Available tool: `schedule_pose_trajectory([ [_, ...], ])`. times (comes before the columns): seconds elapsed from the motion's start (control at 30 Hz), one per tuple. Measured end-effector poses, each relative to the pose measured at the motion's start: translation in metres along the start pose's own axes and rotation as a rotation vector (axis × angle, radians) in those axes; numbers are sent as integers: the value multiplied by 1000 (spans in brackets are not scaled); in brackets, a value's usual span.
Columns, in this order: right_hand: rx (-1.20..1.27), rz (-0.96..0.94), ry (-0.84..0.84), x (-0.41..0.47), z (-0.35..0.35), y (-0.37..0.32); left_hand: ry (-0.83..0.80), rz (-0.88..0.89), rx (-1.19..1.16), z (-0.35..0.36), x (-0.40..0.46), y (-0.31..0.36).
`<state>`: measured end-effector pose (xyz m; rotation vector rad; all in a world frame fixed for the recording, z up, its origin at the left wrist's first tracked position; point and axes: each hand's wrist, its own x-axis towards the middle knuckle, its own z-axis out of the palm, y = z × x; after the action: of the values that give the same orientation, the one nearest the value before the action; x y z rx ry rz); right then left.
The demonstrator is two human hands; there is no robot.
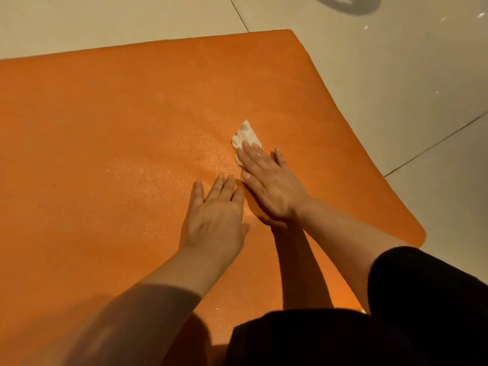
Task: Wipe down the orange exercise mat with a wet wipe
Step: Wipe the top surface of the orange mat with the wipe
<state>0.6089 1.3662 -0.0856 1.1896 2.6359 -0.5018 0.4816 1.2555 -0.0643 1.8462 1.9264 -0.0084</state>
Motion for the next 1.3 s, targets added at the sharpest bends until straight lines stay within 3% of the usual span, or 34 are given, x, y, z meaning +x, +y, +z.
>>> schedule_pose_trajectory([
  [0.1, 49, 294, 4, -14, -6, 29, -29, 24, 16, 2, -11, 7],
  [0.17, 49, 378, 1, -22, -3, 26, -46, 36, 19, 3, -18, 13],
  [0.37, 102, 65, -27, -72, 21, -22, -58, 67, -7, 11, -41, 29],
  [0.57, 114, 433, -13, -102, 19, 6, -77, 101, 13, 17, -62, 35],
  [0.73, 149, 220, -52, -145, 28, -34, -82, 89, 20, 20, -58, 44],
  [0.93, 119, 469, -71, -162, 22, -2, -216, 78, 80, 19, -55, 51],
  [1.13, 267, 202, -36, -174, 41, -50, -252, 53, 186, 23, -47, 62],
  [1.3, 138, 403, 15, -192, 37, 16, -134, 106, 59, 36, -42, 86],
])
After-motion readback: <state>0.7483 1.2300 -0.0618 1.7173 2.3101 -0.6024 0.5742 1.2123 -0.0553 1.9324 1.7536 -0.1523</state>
